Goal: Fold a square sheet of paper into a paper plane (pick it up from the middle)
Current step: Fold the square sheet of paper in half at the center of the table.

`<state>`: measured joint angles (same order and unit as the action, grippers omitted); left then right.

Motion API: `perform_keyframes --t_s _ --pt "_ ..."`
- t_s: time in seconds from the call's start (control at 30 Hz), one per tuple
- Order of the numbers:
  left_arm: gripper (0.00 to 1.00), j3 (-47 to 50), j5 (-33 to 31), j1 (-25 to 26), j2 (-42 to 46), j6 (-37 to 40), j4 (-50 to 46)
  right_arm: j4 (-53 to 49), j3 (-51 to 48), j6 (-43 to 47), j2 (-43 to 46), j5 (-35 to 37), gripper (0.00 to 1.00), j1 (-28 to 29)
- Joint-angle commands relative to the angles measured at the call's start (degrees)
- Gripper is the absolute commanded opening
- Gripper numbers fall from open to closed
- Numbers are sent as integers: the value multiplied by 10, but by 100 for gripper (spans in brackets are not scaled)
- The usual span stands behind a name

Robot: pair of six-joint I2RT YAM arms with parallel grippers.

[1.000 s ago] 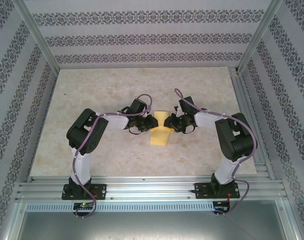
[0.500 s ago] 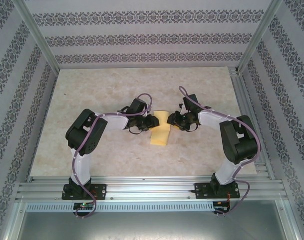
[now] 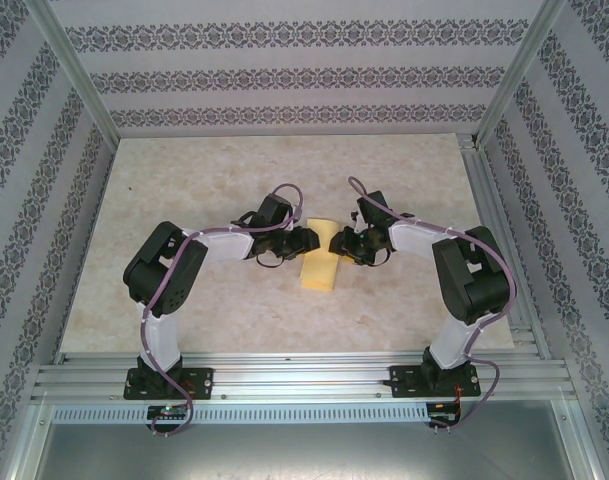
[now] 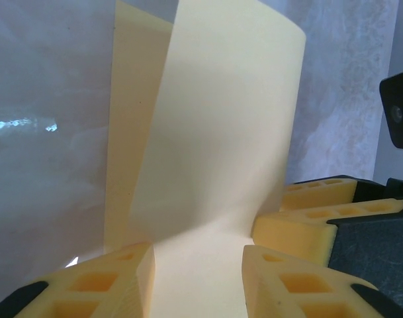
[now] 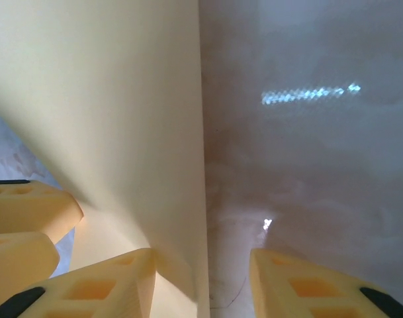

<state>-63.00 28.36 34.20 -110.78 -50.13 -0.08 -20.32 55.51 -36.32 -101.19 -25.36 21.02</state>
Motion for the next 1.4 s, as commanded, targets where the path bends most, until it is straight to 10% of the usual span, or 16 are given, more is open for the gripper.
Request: perform_keyframes --t_s 0.0,0.77,1.37 --pt "41 5 -9 5 21 12 3 -20 23 1 -14 33 43 12" --pt "49 3 -19 4 54 15 9 -71 62 -21 -43 124 44 40" --pt "36 28 -47 -6 64 -9 8 -83 63 -23 -27 158 44 50"
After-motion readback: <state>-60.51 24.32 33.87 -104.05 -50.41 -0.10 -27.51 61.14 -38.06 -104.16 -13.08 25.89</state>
